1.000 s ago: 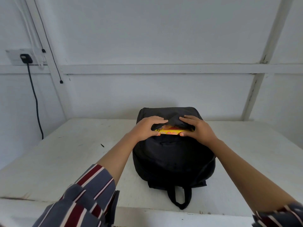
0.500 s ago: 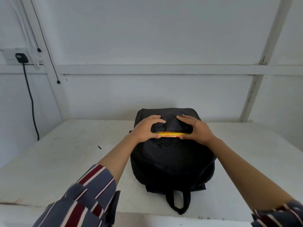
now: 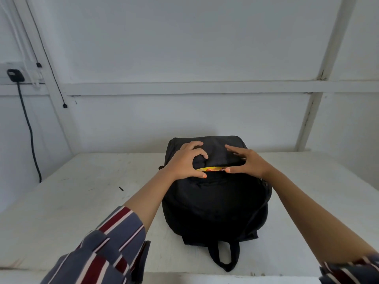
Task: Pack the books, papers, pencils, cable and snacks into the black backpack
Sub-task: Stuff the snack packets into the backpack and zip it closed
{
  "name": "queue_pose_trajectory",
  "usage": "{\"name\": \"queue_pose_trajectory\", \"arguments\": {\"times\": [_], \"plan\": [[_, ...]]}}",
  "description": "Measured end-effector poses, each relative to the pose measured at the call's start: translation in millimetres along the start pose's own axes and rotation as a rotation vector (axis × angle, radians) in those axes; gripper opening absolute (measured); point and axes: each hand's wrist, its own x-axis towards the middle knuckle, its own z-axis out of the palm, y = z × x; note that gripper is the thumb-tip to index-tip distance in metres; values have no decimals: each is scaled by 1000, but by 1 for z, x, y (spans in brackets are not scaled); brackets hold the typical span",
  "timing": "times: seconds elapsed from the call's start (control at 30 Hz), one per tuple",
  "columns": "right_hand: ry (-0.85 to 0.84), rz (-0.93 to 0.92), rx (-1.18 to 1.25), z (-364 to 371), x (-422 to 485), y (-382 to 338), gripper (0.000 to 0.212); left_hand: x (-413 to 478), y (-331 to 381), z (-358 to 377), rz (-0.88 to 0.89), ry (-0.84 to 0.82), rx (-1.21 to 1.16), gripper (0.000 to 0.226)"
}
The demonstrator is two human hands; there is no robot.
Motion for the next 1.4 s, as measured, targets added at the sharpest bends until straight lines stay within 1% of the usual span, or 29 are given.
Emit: {"name": "queue_pose_trajectory", "arguments": {"times": [0.07,0.13,0.2,0.3,0.4,0.43,0.5,0.6,0.67,0.73,0.8,0.93,1.1,1.2,1.23,1.33,1.37,1.4], "plan": [[-5,48,109,-8,-7,7,70,2,8,3,58,-4,-27,64],[6,94,141,-16,-14,13,60,6,15,9,91,-55,-22,71],[15,120,169,-23,-21,19,53,9,18,14,105,-96,28,66],[21,139,183,-31,-31,27,51,12,23,19,94,-62,85,50],[5,110,99,-38,-36,33,45,15,38,21,96,26,75,38],[5,95,63,-40,-36,35,42,17,44,23,100,56,35,37],[9,76,-3,-43,-36,36,34,20,60,27,104,84,-40,42],[12,41,-186,-44,-36,35,20,25,83,39,104,-2,-3,55],[-11,13,-296,-42,-36,33,12,29,92,48,71,-44,60,56],[-17,23,-312,-40,-36,32,10,29,95,57,21,-41,101,52],[8,50,-242,-40,-34,32,11,26,97,62,-22,-28,122,48],[35,93,-18,-46,-32,26,16,22,107,66,-90,23,131,46],[33,130,66,-44,-30,22,34,28,118,70,-137,110,149,37],[5,131,122,-47,-34,21,39,31,123,74,-164,163,139,34],[-5,127,135,-49,-35,21,35,32,124,75,-173,181,129,32],[-55,113,201,-54,-42,23,12,33,126,77,-174,208,97,27],[-70,96,218,-54,-43,26,11,33,126,77,-177,214,71,25],[-69,75,241,-53,-44,29,15,33,125,78,-186,223,35,22]]}}
